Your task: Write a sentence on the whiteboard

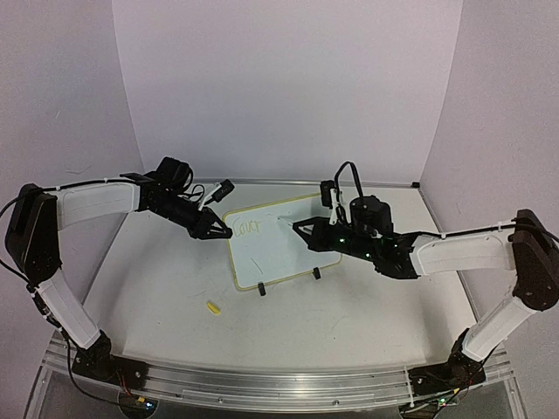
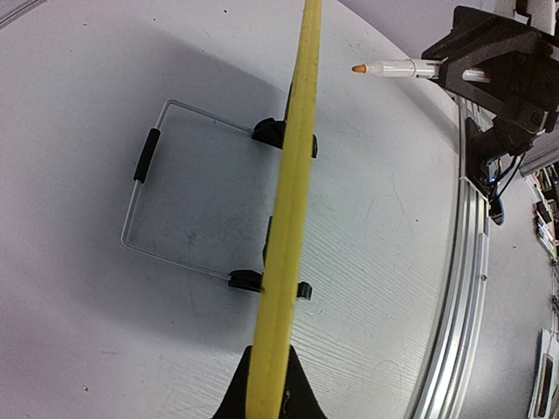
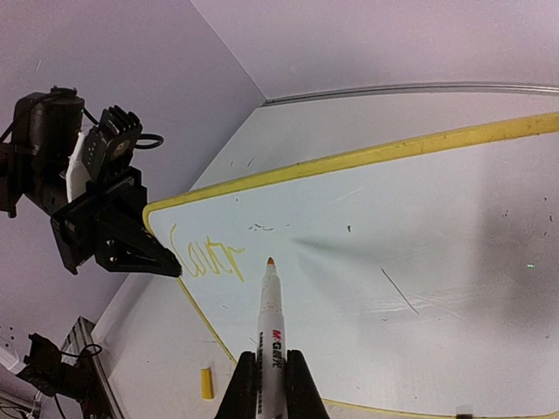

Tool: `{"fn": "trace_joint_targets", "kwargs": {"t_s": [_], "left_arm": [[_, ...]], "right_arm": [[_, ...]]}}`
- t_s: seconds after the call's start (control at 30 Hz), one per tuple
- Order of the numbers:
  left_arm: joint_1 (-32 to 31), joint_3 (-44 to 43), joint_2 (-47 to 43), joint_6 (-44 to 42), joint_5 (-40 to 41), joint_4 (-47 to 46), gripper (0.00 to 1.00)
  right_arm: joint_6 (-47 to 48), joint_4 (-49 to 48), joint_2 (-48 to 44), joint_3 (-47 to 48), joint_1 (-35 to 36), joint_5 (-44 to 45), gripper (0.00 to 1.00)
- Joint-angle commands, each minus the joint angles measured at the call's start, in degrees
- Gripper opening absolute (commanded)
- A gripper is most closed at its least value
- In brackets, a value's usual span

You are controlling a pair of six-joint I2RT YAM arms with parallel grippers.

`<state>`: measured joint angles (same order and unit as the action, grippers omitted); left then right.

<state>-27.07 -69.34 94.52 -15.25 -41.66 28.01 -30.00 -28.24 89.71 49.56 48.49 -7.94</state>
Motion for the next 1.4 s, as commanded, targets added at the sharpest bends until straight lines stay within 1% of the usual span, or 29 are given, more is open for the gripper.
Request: {"fn": "trace_joint_targets", "kwargs": {"t_s": [0.0,0.27,0.5,0.87,1.37], "left_arm": [[-0.34,-1.06,-0.34,-1.71,6.84,2.54,0.0],[-0.35,-1.06,-0.51,-1.72,6.96,2.57,0.0],[-0.43,-1.06,-0.42,-1.72,7.03,2.58,0.0],[-0.53,-1.1,-0.21,-1.82,7.27,2.64,0.0],[-0.58,-1.14,-0.19,-1.94,7.31,2.76,0.0]], "right_arm": [[0.5,-1.51,1.3,1.48,-0.29,-1.55,0.0],[0.01,-3.33,3.57,2.95,-0.34,-1.62,0.0],[-0.18,-4.78,5.55,4.65,-0.26,-3.82,0.0],[-0.32,-4.9,7.2,5.76,-0.26,-2.96,0.0],[0.32,-3.37,8.57,5.52,-0.29,-4.7,0.0]]}}
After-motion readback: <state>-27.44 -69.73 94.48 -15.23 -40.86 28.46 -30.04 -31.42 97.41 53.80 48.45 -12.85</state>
